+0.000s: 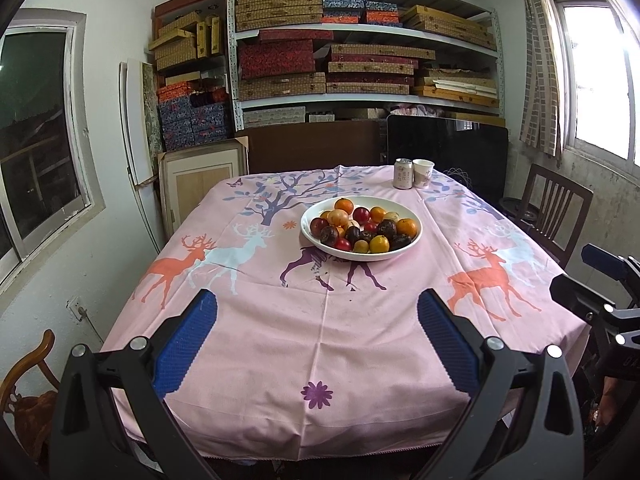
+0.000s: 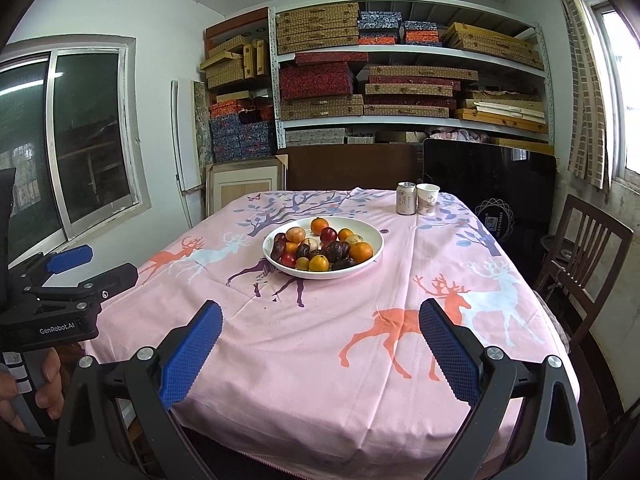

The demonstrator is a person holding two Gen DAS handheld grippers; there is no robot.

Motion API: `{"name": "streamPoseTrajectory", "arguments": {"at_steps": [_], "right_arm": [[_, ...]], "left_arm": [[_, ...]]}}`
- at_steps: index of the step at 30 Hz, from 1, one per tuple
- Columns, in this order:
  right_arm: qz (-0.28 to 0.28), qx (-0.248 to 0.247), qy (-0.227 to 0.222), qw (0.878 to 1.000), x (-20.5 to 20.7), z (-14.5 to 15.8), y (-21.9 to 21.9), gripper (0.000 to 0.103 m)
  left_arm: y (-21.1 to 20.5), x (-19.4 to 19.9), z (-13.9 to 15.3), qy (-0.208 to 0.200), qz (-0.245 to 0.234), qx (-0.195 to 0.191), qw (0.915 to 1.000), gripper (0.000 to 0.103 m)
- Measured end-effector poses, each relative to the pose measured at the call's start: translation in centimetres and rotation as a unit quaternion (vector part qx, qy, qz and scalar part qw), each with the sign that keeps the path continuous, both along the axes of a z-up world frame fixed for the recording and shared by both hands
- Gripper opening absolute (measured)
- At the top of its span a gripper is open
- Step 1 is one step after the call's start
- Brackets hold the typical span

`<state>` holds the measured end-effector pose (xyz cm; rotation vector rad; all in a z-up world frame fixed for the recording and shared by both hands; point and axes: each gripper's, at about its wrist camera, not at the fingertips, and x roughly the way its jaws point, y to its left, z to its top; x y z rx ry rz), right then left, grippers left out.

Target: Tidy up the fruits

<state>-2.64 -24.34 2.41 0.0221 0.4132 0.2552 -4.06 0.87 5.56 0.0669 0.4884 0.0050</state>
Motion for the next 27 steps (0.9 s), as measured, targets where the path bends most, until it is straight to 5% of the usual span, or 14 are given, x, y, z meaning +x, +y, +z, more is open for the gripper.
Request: {"name": "streamPoseTrajectory", "arguments": {"at_steps": [27], "right_arm": [[0.003,-0.002,0.010,1.000,-0.2,-0.8,-0.1,0.099]], "left_arm": [[0.3,-0.1,-0.1,-0.016,0.020,0.010,0.9996,0.098]]}}
